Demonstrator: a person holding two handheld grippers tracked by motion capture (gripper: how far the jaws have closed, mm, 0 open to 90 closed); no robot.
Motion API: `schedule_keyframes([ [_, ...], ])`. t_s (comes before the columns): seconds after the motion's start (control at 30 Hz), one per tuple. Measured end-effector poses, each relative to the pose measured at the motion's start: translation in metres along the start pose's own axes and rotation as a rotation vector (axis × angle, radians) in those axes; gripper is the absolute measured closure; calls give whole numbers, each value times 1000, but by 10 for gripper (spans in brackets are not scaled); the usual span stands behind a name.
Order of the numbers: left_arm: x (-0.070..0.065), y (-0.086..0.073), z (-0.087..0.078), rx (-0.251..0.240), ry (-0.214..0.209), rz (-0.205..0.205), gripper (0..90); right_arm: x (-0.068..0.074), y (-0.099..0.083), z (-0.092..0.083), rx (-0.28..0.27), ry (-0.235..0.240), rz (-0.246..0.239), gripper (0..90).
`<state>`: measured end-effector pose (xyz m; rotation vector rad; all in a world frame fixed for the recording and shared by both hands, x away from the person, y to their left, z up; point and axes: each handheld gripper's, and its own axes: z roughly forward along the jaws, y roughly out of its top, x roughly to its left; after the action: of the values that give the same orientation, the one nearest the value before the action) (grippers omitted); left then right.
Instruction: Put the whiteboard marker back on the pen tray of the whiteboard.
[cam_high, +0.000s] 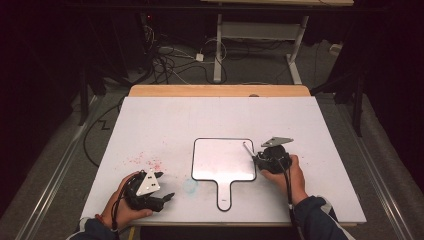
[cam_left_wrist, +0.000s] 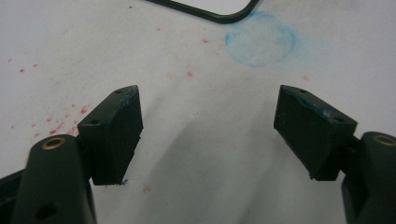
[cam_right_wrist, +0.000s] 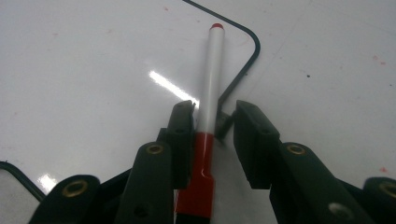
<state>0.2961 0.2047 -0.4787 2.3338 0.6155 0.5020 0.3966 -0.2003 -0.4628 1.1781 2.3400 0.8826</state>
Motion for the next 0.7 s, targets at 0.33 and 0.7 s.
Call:
schedule_keyframes([
  [0.33, 1, 0, 2, 7, -2, -1, 227, -1, 17, 8, -94, 85, -137, 865],
  [0.7, 1, 0, 1, 6, -1, -1, 228, 9, 19, 13, -68, 76, -227, 845],
])
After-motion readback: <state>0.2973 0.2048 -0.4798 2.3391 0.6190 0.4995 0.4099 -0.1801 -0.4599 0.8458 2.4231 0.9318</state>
